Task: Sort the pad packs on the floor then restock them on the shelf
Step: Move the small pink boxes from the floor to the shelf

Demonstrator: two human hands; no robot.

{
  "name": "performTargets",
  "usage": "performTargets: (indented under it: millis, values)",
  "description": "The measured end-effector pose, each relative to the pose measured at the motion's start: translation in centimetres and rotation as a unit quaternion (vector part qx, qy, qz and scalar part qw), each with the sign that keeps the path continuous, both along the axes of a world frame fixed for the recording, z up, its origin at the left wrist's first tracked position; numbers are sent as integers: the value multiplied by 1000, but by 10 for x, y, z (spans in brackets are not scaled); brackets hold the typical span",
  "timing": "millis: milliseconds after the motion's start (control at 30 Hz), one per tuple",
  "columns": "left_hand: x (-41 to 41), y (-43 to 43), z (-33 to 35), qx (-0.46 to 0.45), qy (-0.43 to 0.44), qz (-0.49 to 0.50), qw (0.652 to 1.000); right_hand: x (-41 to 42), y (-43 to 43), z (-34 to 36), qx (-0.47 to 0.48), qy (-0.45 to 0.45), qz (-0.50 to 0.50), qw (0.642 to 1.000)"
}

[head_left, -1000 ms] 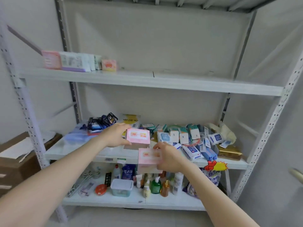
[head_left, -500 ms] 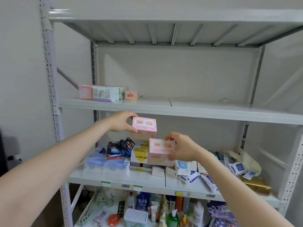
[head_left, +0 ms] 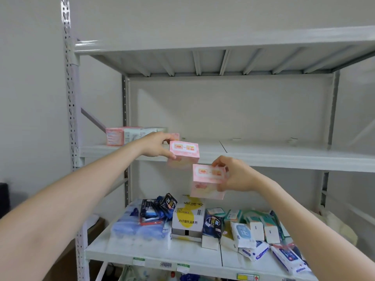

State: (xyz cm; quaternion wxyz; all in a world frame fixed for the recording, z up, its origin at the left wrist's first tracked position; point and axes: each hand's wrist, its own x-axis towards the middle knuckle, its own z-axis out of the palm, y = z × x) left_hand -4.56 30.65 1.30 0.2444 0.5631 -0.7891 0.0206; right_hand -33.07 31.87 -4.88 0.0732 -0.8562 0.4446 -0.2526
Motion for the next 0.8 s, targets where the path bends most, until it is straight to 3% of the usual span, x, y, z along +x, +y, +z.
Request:
performTargets:
  millis: [200, 800]
  values:
    - [15, -39, 24, 4, 28, 18, 999, 12, -50, 21, -22, -9, 9, 1000]
    - [105, -213, 77, 4, -46, 4, 999, 110, -212, 71, -45, -53, 12, 998]
